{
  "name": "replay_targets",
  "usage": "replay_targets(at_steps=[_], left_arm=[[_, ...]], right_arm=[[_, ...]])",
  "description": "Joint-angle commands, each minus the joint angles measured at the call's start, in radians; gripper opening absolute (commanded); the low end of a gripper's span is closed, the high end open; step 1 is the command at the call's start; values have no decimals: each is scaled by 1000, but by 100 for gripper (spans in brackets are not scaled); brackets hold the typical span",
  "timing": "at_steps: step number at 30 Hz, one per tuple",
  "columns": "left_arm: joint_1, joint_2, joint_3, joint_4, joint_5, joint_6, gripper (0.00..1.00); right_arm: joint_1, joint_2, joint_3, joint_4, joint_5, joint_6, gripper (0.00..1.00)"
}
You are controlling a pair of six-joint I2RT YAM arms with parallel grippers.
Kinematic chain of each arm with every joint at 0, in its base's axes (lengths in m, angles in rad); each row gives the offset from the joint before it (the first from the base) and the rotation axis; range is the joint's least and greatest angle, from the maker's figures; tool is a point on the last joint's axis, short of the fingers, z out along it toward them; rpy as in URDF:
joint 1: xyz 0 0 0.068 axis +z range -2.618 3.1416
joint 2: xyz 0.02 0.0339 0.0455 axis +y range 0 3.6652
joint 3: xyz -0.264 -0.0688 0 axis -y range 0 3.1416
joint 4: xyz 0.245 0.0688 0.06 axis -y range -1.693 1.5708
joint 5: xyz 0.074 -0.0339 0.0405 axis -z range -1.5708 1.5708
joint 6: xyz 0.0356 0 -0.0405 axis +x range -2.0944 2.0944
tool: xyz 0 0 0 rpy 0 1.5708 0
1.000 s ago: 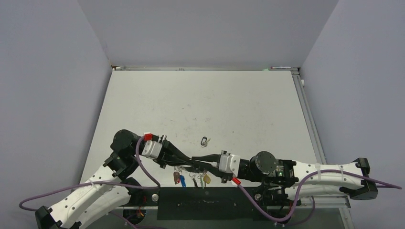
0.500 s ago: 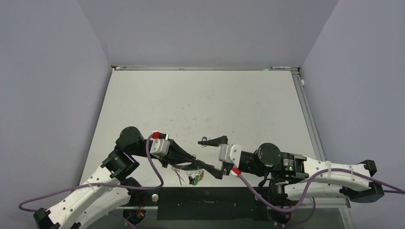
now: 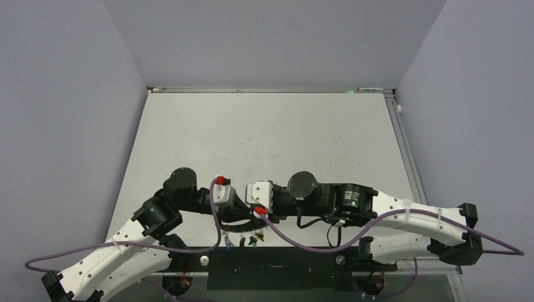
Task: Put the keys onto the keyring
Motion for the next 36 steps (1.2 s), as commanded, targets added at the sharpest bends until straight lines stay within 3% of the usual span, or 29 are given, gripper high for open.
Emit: replay_targets(at_steps=[1, 6, 11, 17, 31, 36], left_arm=[[-22, -13, 57, -33, -20, 26, 0], [-35, -25, 49, -39, -29, 33, 0], [-41, -22, 49, -46, -43, 38, 0], [-46, -16, 52, -51, -42, 38, 0], [-48, -19, 49, -49, -54, 40, 0], [-48, -28, 51, -51, -76, 44, 0]], right_arm=[[-77, 32, 90, -120, -130, 6, 37], [-139, 59, 107, -142, -209, 3, 28], [-159, 78, 113, -149, -300, -6, 28], [-176, 110, 121, -159, -342, -15, 27], [-194, 159, 121, -196, -470, -45, 6], [-195, 138, 96, -151, -472, -39, 5]])
